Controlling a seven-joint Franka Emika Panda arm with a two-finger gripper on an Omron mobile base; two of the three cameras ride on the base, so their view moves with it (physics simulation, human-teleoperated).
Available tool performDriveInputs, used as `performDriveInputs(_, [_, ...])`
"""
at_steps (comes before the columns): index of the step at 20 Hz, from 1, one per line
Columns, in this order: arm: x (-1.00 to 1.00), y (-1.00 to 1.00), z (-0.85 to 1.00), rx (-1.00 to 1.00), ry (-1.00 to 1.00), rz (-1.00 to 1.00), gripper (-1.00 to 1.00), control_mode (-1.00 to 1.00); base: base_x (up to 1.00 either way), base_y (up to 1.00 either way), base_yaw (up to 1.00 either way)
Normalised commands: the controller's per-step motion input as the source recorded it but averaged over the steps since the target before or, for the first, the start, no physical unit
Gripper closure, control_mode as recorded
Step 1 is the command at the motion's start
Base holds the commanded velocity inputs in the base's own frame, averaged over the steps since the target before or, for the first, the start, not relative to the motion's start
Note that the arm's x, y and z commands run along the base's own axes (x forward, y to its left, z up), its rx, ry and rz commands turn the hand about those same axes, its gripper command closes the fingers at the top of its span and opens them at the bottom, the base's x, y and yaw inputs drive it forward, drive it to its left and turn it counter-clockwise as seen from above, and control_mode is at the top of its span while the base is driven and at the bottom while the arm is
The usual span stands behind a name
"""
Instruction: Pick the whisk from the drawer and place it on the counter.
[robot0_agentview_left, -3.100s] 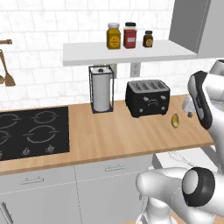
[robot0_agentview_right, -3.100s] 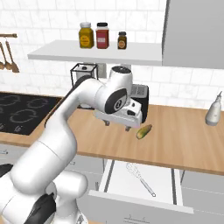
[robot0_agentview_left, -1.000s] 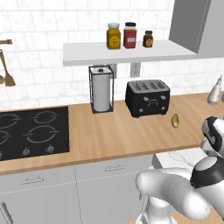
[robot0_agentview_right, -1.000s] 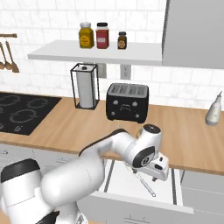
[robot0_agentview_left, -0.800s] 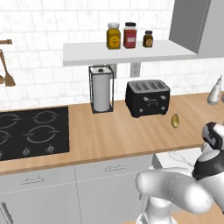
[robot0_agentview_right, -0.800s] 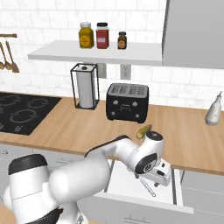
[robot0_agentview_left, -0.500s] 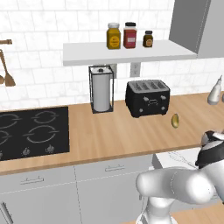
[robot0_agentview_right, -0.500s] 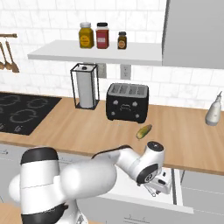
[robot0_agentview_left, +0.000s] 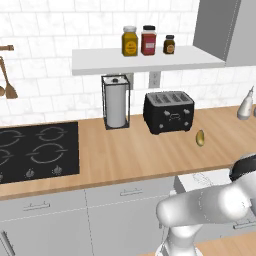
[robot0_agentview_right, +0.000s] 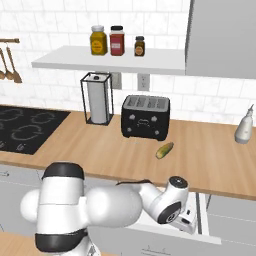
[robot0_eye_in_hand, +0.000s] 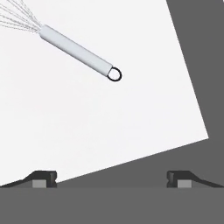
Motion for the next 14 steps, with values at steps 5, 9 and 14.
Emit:
performDriveInputs(5, [-0.41,-0.01,-0.14,0.00,0.00,0.00,-1.00,-1.00,0.00,0.00,0.00])
performDriveInputs(9, [-0.62,-0.02,-0.10,0.00,0.00,0.00,-1.00,-1.00,0.00,0.00,0.00])
performDriveInputs(14, [-0.66,-0.01,-0.13,0.00,0.00,0.00,-1.00,-1.00,0.00,0.00,0.00])
